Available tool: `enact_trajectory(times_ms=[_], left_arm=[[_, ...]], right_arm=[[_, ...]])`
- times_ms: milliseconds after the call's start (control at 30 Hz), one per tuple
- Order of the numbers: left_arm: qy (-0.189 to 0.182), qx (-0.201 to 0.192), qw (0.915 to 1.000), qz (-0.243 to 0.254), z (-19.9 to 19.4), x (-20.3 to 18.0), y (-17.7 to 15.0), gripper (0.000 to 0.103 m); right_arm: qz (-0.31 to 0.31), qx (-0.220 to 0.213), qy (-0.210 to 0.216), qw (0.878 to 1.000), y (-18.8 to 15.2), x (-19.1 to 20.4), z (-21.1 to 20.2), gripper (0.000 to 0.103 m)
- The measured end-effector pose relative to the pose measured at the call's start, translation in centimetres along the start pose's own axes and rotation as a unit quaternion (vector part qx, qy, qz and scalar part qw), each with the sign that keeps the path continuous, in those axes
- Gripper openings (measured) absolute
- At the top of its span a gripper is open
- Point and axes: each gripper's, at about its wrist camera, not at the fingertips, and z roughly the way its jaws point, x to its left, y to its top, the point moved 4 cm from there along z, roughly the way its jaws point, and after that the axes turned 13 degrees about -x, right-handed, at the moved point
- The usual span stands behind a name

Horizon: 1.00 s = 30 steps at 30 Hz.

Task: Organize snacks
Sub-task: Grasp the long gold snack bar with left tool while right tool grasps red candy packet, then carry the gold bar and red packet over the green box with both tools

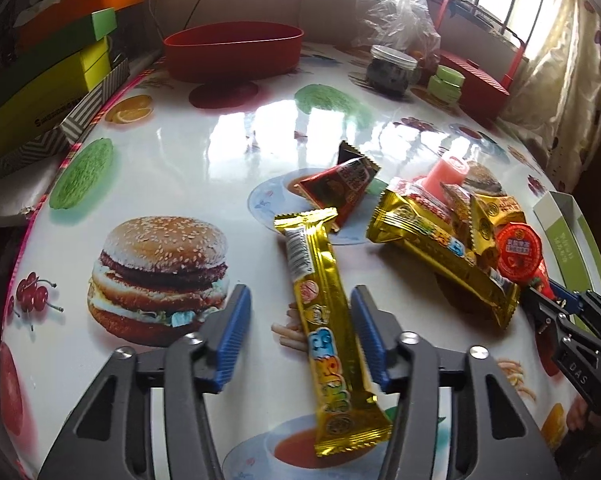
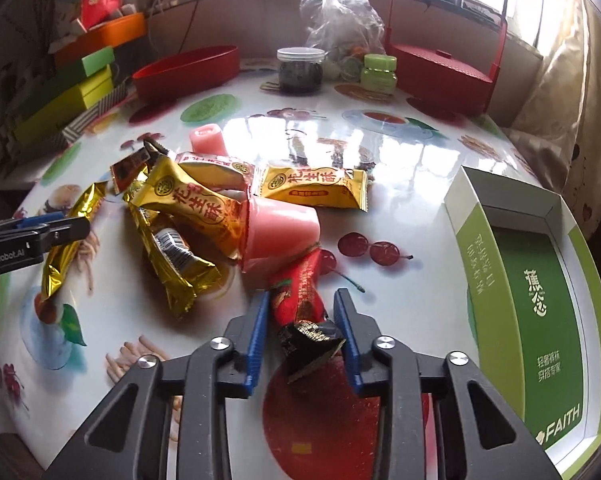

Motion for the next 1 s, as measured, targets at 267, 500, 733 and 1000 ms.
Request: enact_trajectory(times_ms=[267,500,733,1000], left_arm=[[-0.022,0.001,0.9997,0.011,-0.2,-0.9,-0.2,0.024],[-0.034,-0.003,0.9993,0.018,-0.5,-1.6,-0.1,0.024],[-0.045,-0.011,0.9985,0.03,-1.5,-2.8,0.1,0.024],[-0.073,-0.024,0.996,0.047,-2.9,-5.2,0.9,0.024]], right_arm=[[0.025,-0.007,0.002,1.0,-0.5,0.0,-0.8,0.022],[0.051,-0.014,0.0,0.999,-0.9,-0.7,-1.7,0.022],[0.062,-0.02,0.001,0.998,-1.1,-1.0,-2.5,0.022],[0.076,-0.04,-0.002,0.996,-0.4,-1.6,-4.1,0.022]])
